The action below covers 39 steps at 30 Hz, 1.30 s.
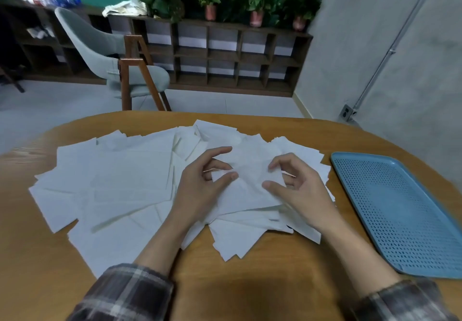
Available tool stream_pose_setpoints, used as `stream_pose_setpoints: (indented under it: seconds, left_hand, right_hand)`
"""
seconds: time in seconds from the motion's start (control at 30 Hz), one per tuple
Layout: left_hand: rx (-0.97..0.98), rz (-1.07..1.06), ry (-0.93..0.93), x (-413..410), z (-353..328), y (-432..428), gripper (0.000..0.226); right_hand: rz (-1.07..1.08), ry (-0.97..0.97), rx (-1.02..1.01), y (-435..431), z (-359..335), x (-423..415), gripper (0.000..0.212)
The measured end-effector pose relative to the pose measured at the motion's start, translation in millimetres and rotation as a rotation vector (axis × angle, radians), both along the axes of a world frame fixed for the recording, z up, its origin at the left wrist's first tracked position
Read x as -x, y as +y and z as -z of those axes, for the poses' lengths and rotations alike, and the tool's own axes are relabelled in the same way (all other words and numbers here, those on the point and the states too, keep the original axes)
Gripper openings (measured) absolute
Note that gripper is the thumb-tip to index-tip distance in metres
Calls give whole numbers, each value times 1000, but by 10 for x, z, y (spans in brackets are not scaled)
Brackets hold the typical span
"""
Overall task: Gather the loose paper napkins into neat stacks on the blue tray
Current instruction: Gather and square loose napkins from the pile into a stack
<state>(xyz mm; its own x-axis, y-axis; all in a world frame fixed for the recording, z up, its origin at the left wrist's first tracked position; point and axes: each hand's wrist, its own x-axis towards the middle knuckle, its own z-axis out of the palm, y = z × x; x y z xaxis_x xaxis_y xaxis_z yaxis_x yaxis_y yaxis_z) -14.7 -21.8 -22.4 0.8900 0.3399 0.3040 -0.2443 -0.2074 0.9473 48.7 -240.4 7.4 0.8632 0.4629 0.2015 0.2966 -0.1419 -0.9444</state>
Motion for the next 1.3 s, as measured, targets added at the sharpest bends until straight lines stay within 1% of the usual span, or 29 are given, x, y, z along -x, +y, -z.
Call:
stream_pose_setpoints:
  seconds: [0.03, 0.1, 0.17, 0.23, 0.33, 0.43, 0.5, 0.57, 0.7, 0.77, 0.83, 0.93, 1.0, 1.1, 1.17, 1.23, 1.3]
  left_hand:
    - [-11, 5, -11, -5, -15, -14, 46]
    - [-28, 3, -24, -10, -22, -25, 47]
    - [-48, -25, -16, -19, 8, -21, 50]
    - [-110, -76, -3, -31, 56, -21, 53]
    - [-291, -79, -38, -24, 117, -60, 55]
    - [-557, 15, -69, 6, 177, -101, 52]
    - [-671, 90, -55, 14, 225, -105, 45]
    - [-728, 132, -40, 20, 244, -104, 41]
    - [-776, 179, -20, 44, 233, -121, 44]
    - [-814, 191, -4, 52, 228, -137, 40]
    - [-844, 193, -33, 53, 234, -160, 30]
    - [-809, 165, -100, 51, 220, -191, 17]
    - [-710, 133, -106, 59, 187, -201, 12]
    - [-529, 52, -88, 79, 106, -230, 4]
    - [-416, 4, -73, 90, 65, -257, 5]
    - [-303, -9, -50, 94, 37, -279, 8]
    - [-234, -9, -27, 87, 33, -289, 8]
  right_hand:
    - [-12, -49, 58, -7, 25, -12, 22]
    - [-39, -57, 102, -13, 103, -33, 15]
    - [-28, -13, 77, 15, 151, -55, 16]
    - [44, -35, 47, 31, 168, -158, 18]
    - [138, -67, 7, 20, 173, -373, 19]
    - [170, -67, -29, -1, 249, -441, 22]
    - [184, -68, -46, -13, 335, -431, 26]
    - [197, -61, -65, -22, 382, -442, 27]
    - [239, -68, -73, -57, 396, -475, 27]
    - [228, -68, -57, -81, 393, -460, 28]
    - [199, -69, -56, -102, 390, -448, 31]
    - [154, -71, -65, -101, 370, -428, 37]
    - [104, -89, -73, -96, 354, -397, 46]
    - [-47, -149, -127, -117, 314, -335, 57]
    - [-141, -182, -118, -129, 282, -286, 64]
    - [-186, -218, -39, -112, 266, -247, 65]
    - [-172, -217, 19, -77, 271, -226, 54]
